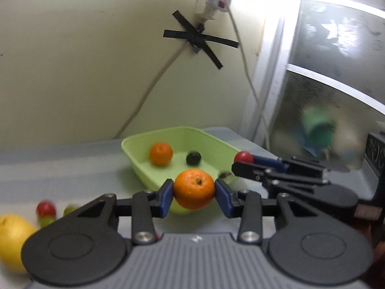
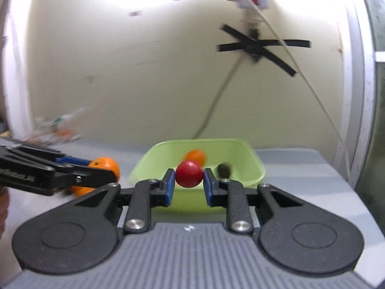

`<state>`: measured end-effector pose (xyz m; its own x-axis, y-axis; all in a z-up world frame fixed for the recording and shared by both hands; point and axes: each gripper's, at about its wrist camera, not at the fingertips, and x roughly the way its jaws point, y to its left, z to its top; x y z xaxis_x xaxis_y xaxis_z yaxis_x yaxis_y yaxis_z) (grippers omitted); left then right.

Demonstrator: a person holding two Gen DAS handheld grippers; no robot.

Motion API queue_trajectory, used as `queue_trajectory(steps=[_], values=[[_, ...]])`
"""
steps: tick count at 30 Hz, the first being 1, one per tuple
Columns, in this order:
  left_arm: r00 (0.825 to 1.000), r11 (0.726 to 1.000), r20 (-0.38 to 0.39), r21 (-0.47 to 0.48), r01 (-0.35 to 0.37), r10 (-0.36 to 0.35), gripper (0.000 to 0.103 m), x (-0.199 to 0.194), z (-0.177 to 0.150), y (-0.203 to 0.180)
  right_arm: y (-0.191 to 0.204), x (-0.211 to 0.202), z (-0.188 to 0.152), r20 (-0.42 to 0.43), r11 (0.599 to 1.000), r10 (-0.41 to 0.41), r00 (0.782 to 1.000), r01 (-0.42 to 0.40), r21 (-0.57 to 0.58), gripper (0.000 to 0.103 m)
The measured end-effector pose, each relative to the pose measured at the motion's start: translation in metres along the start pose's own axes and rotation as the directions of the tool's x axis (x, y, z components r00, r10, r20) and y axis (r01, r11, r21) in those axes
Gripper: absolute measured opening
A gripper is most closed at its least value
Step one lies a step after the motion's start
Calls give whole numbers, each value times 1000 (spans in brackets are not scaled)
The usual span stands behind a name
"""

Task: Organize fruits
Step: 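Carry the mandarin and red tomato over the basket and open both tools, then bring both tools to either side of the yellow grapefruit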

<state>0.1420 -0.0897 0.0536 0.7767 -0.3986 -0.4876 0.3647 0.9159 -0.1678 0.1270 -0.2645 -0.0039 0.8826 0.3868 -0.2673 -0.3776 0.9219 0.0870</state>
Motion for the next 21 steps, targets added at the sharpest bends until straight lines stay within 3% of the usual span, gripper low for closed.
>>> queue_trajectory(steps=[4,9,11,13,14,21], values=[[998,997,-16,45,-58,58,38,35,6,-7,-13,23,-6,-38,999,-34,999,35,22,29],[994,991,-25,86,-107,109,39,61,2,-16,-11,22,-9,-16,998,-61,998,61,-14,30],[993,991,-32,71,-111,113,45,63,1,-13,-16,21,-9,-20,999,-53,998,53,10,31],[992,991,-29,63,-118,120,49,59,0,-11,-21,18,-9,-3,997,-56,998,56,43,46],[993,992,-23,65,-113,114,49,55,0,-11,-24,15,-9,9,997,-58,998,57,60,48],[999,997,36,73,-40,37,51,-17,-31,-13,-28,-1,-13,43,988,-56,998,49,149,48]])
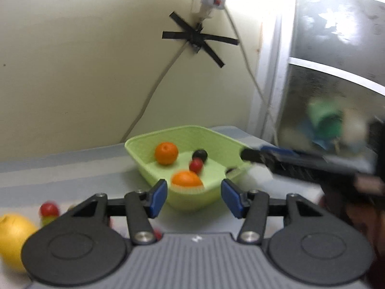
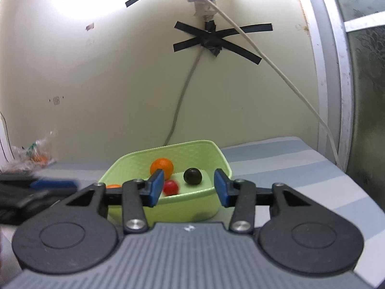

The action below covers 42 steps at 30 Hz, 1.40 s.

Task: Organize fruits
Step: 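Bring both tools to either side of the yellow grapefruit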

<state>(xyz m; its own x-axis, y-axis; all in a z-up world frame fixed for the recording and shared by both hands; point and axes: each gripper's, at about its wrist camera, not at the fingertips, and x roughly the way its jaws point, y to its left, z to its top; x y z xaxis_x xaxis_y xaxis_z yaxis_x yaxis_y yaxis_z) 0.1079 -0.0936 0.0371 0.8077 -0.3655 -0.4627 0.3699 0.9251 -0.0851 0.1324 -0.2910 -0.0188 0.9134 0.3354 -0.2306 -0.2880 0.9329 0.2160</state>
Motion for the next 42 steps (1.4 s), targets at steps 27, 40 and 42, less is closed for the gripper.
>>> queue_trajectory(steps=[27,40,42], values=[[920,881,98,-343,-326,379,60,-154,-93,134,210,27,-21,-186,872,366,912,-406,-275,74],[912,885,153,-347,-310,380,71,-159,-95,133,240,93,-21,-364,866,391,845,-472,-166,58],[912,882,155,-356,-307,380,71,-160,-95,134,247,83,-27,-354,860,371,858,-462,-217,58]])
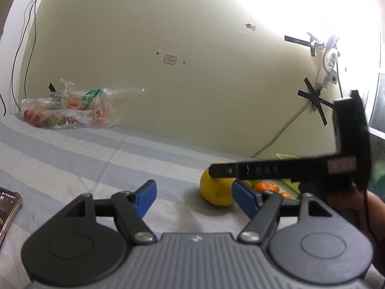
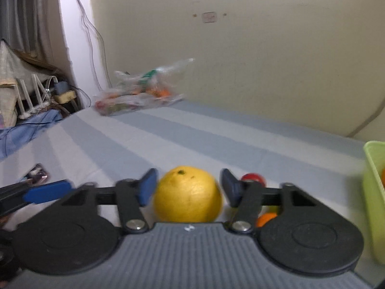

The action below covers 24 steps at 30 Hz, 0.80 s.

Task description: Organize fruits

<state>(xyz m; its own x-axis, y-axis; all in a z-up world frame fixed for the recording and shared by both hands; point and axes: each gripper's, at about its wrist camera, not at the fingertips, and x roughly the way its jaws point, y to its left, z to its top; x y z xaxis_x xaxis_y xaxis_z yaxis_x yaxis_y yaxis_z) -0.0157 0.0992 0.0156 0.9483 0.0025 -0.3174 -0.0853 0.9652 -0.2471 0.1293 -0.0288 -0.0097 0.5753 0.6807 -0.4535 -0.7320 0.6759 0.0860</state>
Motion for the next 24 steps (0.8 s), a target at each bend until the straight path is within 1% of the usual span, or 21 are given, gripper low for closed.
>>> queue_trajectory(steps=[3,7,10,14,15,17,18,20,21,22,24], values=[[1000,1000,14,-19,-5,5,71,-2,1,3,16,-8,-7,19,996,-30,999,32,-78,57],[1000,998,25,-70,-6,8,72,-5,2,12,22,-24,-20,48,993,-40,998,45,-111,56],[1000,994,10,-111,0,1,73,-2,4,19,22,-31,-26,61,993,-46,997,52,-103,54],[1000,991,6,-135,-1,1,73,-2,4,23,20,-36,-30,70,999,-33,997,36,-41,52],[1000,991,7,-136,-1,2,73,-2,4,24,19,-40,-31,76,999,-24,997,26,-21,48],[1000,991,9,-135,2,-1,73,-2,4,24,19,-48,-32,106,1000,-2,994,1,4,25],[1000,991,8,-135,4,-3,73,-2,5,24,19,-52,-31,113,999,25,993,-27,20,5],[1000,991,2,-135,9,-9,74,-1,4,24,21,-57,-31,115,999,22,993,-25,26,4],[1000,991,-1,-133,11,-11,74,-1,4,23,22,-55,-31,99,1000,24,995,-25,13,5],[1000,991,-1,-131,12,-12,74,0,5,23,22,-53,-32,83,1000,24,996,-25,11,8],[1000,991,3,-130,13,-13,74,-2,4,23,19,-46,-34,53,999,21,998,-23,33,8]])
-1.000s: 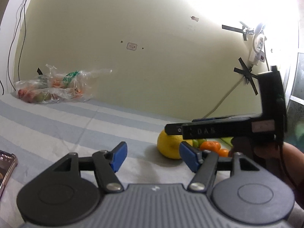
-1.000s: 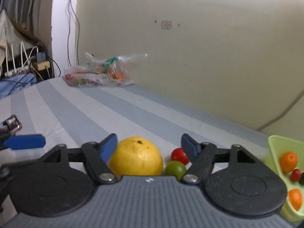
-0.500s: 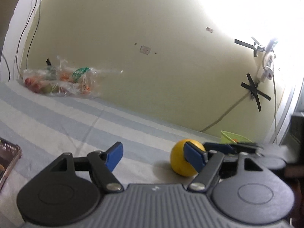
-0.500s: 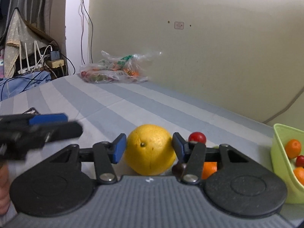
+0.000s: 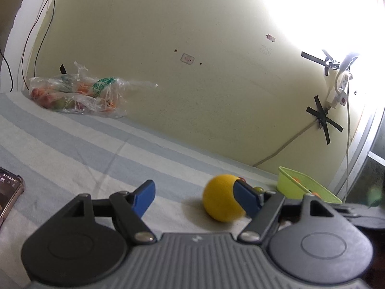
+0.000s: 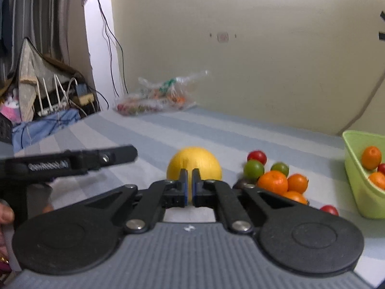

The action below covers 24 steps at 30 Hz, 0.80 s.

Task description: Organize fruits

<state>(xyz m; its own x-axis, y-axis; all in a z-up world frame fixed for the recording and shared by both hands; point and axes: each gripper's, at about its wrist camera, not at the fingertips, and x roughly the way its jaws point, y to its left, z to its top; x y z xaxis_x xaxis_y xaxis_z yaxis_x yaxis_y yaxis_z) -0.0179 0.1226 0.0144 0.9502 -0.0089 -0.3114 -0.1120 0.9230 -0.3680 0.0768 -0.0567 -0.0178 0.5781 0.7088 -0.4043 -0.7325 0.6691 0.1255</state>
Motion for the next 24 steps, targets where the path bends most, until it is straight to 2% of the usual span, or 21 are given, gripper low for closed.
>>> queue_trajectory(steps=[2,5,7,8,10,13,15,18,19,20,21,22,24], values=[[1000,1000,-5,-15,8,-8,76,0,1,2,-4,1,-3,-12,999,10,1000,-10,31,9],[998,997,-46,-54,47,-50,78,7,7,8,-3,-4,-2,5,1000,3,1000,-3,25,20],[994,995,-71,-67,78,-83,82,16,15,9,-2,-6,0,20,1000,-9,1000,9,-7,45],[992,994,-82,-69,88,-93,89,21,20,9,-3,-7,0,30,1000,-18,999,18,-22,50],[987,990,-104,-72,120,-127,96,34,31,6,-2,-4,3,42,998,-30,999,33,-55,54],[983,990,-123,-48,134,-139,96,59,44,-2,0,9,9,34,992,-44,998,48,-114,61],[973,986,-167,-56,155,-162,96,76,45,-6,3,22,13,12,987,-47,999,48,-154,63],[950,979,-237,-76,189,-202,90,90,34,-11,8,39,17,-15,980,-45,999,41,-194,70],[946,982,-262,-54,183,-191,83,93,29,-13,10,47,17,-53,978,-35,998,24,-206,70],[943,984,-283,-34,173,-176,74,95,25,-14,12,54,16,-89,976,-37,995,17,-217,74],[938,986,-306,-25,165,-164,69,98,20,-14,14,60,12,-89,970,-69,994,46,-238,76],[934,987,-321,-28,156,-157,65,100,17,-12,18,63,8,-83,961,-96,992,71,-266,74],[933,987,-323,-43,156,-161,64,99,15,-9,21,65,4,-70,952,-128,989,103,-290,67]])
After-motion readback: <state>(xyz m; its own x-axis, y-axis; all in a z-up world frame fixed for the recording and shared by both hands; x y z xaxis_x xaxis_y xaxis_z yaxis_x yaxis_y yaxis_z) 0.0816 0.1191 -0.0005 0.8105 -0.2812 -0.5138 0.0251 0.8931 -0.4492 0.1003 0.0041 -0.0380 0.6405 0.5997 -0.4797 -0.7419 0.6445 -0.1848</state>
